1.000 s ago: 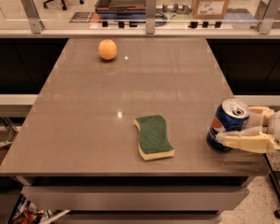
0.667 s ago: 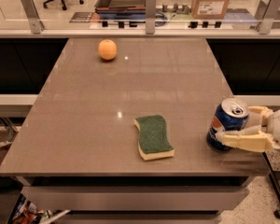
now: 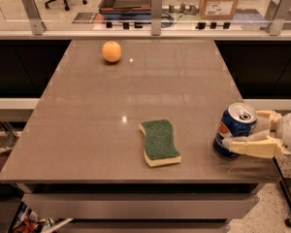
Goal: Move pepsi can near orange
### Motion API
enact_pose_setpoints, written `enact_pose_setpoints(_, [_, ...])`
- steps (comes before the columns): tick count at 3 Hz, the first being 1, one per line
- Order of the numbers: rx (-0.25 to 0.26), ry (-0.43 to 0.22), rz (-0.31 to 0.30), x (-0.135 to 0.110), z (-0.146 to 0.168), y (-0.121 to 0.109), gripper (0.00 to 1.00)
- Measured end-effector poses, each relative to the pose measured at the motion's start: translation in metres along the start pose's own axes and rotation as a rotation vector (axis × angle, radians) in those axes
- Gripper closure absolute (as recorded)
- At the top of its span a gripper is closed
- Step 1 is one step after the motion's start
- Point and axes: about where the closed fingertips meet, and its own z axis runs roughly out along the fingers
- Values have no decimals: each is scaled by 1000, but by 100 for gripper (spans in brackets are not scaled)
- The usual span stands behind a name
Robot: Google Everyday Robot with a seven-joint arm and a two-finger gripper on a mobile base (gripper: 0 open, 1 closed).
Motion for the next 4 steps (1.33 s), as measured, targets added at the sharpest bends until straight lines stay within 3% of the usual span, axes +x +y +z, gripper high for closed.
enact_pose_setpoints(3, [55, 1, -44, -58, 45, -36, 100])
enact_pose_setpoints(4, [91, 14, -80, -87, 74, -46, 100])
